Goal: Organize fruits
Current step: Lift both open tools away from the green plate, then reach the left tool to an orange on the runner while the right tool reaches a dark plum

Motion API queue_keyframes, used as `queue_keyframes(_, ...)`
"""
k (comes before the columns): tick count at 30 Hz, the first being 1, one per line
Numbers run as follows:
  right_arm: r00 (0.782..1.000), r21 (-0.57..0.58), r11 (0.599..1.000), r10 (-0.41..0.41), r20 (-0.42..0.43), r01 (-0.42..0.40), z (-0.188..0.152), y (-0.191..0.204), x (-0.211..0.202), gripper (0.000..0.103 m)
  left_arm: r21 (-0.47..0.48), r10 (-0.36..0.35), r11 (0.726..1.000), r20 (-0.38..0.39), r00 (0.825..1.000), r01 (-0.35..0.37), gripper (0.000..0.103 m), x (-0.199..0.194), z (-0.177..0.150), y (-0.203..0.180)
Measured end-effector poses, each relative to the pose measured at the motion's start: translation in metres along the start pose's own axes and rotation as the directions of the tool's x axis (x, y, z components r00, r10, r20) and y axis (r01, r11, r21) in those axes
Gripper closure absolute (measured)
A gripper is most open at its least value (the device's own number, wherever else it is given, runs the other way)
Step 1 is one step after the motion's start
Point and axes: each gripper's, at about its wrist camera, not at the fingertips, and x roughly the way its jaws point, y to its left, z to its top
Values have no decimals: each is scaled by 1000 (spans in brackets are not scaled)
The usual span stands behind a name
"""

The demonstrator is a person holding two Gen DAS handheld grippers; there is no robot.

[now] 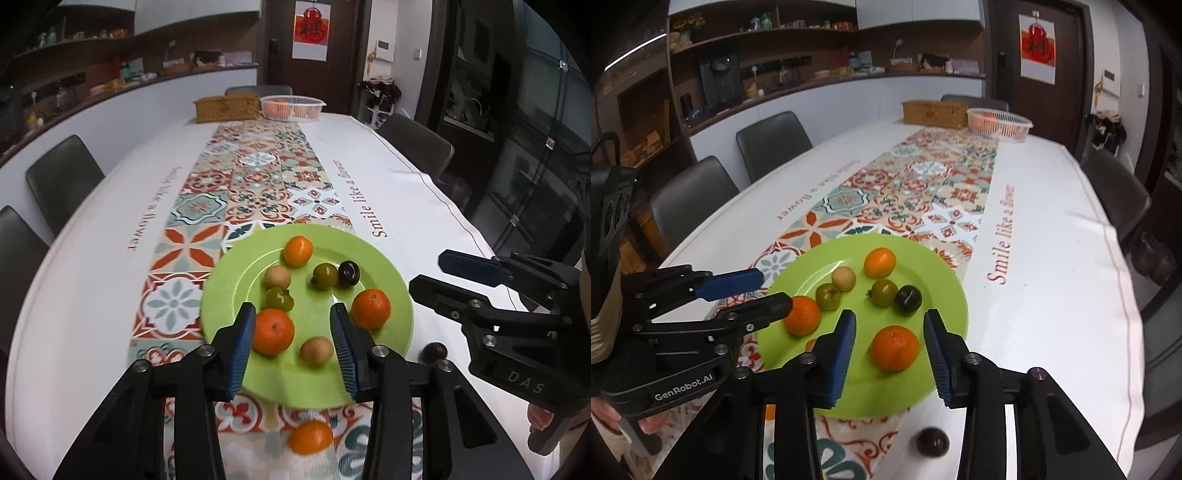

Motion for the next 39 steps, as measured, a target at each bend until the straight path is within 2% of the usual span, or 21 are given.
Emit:
queue_keyframes(6, 999, 3, 1000, -17, 46, 17, -8, 12, -36, 55, -3, 34, 999, 43, 998, -34, 46, -36, -9, -5)
queue_keyframes(10, 998, 14, 1000, -20, 68, 19, -14, 17, -55, 51, -12, 53, 999, 59, 997, -52, 40, -55, -16, -7)
queue_keyframes(14, 996, 30, 999, -44, 81, 41, -23, 22, -68, 43, -25, 68, 998, 62, 996, -66, 32, -66, -25, -10)
queue_keyframes(17, 996, 52, 997, -54, 77, 50, -31, 21, -73, 42, -37, 71, 997, 53, 996, -69, 27, -70, -33, -10)
queue_keyframes(26, 994, 97, 991, -100, 40, 95, -53, 16, -73, 42, -63, 91, 994, -1, 996, -91, 22, -67, -58, -10)
queue_keyframes(39, 991, 165, 979, -115, -66, 124, -85, -1, -43, 42, -65, 96, 992, -119, 988, -105, 22, -31, -86, -13)
